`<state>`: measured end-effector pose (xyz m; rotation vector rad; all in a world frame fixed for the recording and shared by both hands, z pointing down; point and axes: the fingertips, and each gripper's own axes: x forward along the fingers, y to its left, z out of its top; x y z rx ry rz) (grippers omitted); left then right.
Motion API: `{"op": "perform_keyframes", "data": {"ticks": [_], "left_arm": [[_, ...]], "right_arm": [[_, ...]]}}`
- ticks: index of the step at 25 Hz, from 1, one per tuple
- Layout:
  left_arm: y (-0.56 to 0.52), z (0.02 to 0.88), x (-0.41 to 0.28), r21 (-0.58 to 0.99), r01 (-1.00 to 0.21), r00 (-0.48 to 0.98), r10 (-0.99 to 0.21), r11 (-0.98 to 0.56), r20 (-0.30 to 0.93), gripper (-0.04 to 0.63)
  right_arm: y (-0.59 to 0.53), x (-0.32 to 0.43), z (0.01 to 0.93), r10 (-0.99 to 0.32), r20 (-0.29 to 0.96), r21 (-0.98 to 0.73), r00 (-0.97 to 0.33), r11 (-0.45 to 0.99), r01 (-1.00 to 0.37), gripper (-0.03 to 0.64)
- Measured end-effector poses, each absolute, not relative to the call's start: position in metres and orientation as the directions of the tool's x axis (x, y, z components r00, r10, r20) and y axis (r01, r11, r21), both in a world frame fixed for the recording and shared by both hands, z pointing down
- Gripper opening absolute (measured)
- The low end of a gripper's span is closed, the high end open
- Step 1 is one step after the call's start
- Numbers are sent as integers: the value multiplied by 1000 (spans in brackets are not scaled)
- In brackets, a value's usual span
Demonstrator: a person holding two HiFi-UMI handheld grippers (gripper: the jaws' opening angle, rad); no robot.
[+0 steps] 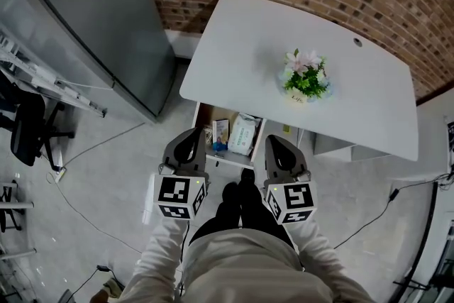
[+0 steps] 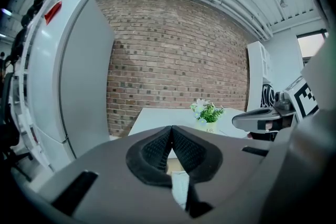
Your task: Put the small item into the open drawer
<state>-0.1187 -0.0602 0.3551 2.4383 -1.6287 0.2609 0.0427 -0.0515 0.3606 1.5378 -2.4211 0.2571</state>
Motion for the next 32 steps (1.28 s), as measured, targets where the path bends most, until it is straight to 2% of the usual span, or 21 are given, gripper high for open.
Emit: {"op": "perform_keyframes", "data": {"ticks": [32], "left_arm": [[-67, 369, -116, 81, -928, 372, -884, -364, 282, 17]], "right_arm": [[-55, 46, 360, -844, 320, 34, -429, 463, -886, 26]]}}
